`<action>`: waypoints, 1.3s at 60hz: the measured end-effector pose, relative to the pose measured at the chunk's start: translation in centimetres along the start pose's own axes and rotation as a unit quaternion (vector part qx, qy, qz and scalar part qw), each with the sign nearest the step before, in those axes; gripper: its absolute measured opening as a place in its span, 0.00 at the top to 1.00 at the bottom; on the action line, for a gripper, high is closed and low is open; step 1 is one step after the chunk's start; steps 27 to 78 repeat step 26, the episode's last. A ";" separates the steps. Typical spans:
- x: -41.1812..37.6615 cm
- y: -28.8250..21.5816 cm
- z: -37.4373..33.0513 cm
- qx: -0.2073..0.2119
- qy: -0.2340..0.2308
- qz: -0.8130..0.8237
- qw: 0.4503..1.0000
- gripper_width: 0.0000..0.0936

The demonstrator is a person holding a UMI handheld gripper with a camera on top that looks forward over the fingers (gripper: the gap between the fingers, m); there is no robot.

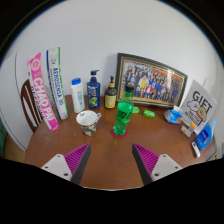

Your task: Pour water

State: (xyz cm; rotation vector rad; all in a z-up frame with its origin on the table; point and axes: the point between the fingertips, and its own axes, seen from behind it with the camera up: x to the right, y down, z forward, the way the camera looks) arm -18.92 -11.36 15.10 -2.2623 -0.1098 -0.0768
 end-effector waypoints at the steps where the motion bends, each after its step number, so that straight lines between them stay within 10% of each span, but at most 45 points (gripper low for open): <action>1: -0.3 0.2 -0.6 -0.001 0.001 0.000 1.000 0.09; 78: -2.5 -0.3 -6.6 0.017 0.020 0.014 1.000 0.09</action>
